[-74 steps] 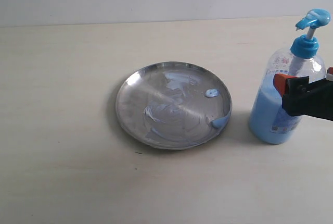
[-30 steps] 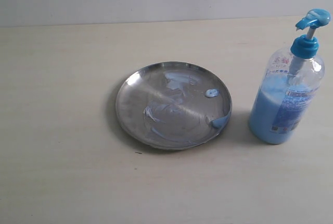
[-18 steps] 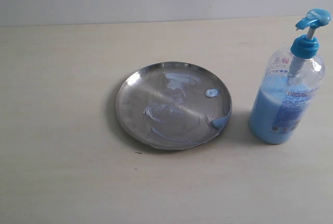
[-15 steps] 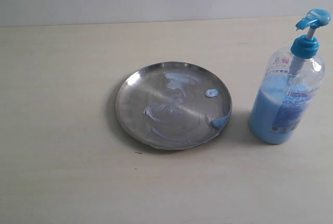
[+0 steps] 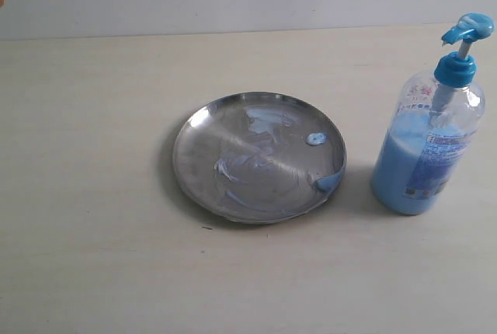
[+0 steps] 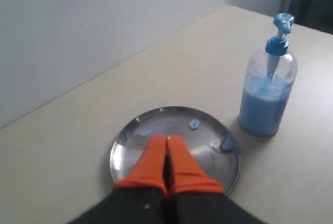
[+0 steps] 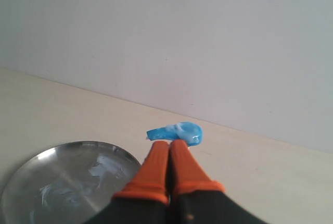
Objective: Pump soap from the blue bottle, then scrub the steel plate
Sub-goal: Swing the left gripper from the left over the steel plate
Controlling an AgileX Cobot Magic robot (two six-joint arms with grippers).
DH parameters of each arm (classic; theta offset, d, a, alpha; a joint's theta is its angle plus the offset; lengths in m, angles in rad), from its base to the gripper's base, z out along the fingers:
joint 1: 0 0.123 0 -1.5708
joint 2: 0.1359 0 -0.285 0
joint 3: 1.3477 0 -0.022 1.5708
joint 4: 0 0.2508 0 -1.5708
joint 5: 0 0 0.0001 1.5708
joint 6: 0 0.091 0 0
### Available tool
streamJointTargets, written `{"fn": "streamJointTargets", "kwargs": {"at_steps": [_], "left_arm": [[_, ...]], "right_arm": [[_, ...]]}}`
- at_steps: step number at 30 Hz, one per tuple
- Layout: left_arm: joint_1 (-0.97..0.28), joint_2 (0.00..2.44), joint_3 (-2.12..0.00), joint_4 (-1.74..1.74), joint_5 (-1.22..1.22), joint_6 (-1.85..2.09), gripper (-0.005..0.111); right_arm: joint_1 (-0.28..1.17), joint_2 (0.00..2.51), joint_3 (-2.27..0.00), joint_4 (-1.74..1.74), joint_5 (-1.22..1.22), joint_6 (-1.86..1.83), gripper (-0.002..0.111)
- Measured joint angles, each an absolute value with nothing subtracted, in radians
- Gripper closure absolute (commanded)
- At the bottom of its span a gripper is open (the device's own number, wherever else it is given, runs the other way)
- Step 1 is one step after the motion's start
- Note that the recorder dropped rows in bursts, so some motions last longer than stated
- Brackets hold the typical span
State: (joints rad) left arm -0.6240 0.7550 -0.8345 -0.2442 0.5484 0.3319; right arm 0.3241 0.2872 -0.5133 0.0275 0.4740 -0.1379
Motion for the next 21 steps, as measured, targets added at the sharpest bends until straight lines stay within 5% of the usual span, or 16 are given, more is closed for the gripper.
{"fn": "streamJointTargets", "kwargs": {"at_steps": [21], "left_arm": [[-0.624,1.237,-1.113,-0.153,0.550,0.332,0.107]], "right_arm": [[0.324,0.287,-0.513,0.039,0.474,-0.134,0.108]]}}
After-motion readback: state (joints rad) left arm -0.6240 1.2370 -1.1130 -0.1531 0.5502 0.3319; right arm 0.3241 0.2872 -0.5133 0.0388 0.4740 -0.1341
